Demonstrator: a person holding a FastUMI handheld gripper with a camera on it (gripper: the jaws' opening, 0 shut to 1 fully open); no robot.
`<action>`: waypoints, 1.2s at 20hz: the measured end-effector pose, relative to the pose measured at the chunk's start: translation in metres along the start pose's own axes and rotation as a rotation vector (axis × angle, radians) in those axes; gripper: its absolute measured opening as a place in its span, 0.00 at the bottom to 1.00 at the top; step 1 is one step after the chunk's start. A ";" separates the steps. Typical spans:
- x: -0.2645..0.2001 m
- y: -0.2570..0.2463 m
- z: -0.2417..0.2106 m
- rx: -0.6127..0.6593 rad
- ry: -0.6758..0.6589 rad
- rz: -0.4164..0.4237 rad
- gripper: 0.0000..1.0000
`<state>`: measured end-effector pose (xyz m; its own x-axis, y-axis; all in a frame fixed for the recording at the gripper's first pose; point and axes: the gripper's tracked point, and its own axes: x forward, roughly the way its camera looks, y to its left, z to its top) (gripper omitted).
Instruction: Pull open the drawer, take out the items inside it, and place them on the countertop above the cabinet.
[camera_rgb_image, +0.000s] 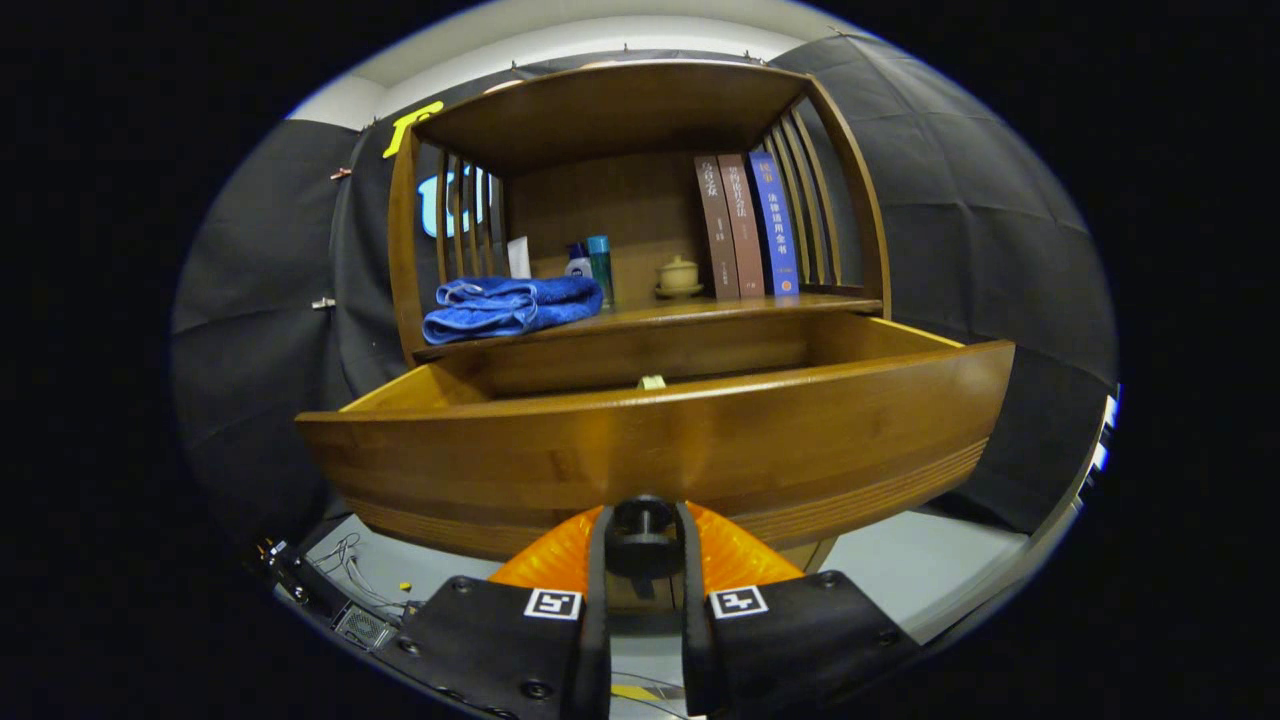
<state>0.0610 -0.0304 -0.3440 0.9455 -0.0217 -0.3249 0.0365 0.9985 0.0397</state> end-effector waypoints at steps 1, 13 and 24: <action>-0.002 0.001 0.001 -0.005 -0.005 -0.002 0.32; -0.015 -0.020 0.024 -0.002 0.031 -0.024 0.99; 0.032 -0.020 0.121 -0.140 0.191 0.089 0.99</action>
<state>0.1299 -0.0575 -0.2404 0.8643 0.0631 -0.4990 -0.1021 0.9935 -0.0512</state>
